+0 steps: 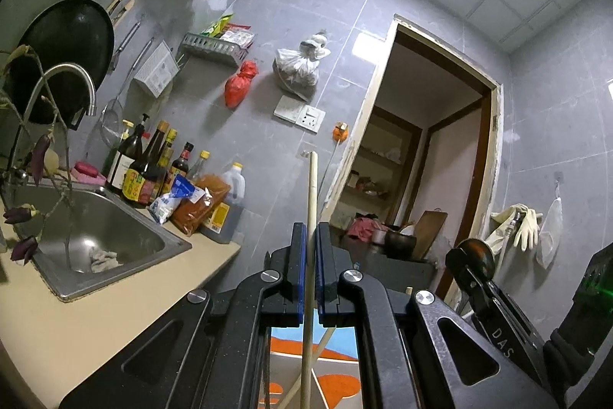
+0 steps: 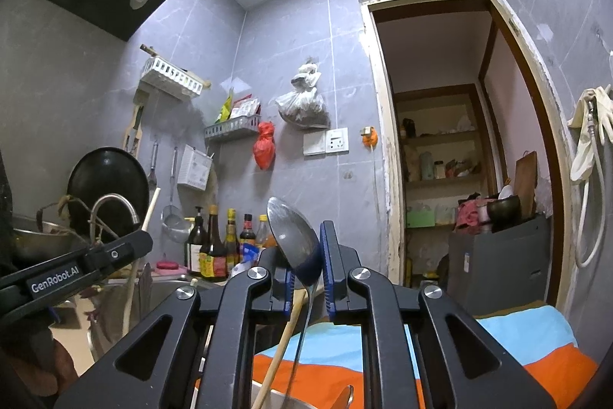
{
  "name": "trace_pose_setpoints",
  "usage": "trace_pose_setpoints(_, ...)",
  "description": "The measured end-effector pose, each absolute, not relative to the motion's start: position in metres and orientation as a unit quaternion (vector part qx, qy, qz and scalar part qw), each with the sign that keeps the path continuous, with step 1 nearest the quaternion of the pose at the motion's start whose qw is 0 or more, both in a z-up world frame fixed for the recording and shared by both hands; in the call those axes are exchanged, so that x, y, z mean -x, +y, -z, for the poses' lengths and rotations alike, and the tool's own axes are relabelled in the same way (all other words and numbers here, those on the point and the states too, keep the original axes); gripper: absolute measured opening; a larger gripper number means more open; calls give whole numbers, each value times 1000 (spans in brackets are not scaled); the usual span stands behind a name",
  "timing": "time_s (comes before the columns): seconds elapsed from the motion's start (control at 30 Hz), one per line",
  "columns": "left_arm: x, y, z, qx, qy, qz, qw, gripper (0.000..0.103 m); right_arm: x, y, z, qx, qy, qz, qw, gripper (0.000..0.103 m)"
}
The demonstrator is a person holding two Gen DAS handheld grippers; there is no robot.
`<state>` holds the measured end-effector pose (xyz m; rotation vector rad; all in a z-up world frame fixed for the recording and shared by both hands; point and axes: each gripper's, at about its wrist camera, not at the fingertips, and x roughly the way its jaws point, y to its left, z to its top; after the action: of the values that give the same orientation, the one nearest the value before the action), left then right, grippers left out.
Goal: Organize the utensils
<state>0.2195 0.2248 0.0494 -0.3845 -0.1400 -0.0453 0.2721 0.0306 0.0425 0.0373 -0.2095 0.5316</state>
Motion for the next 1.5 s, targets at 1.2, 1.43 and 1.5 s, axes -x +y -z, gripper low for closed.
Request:
trace_pose_setpoints(1.2, -195, 191, -59, 127, -20, 25, 991, 53, -246, -18, -58, -57, -77, -232, 968, 56)
trace_pose_setpoints(1.43, -178, 184, -65, 131, 27, 40, 990, 80, -222, -44, -64, -63, -68, -229, 969, 73)
trace_pose_setpoints(1.5, -173, 183, -67, 134, 42, 49, 989, 84, -215, -51, -66, -67, -64, -233, 968, 78)
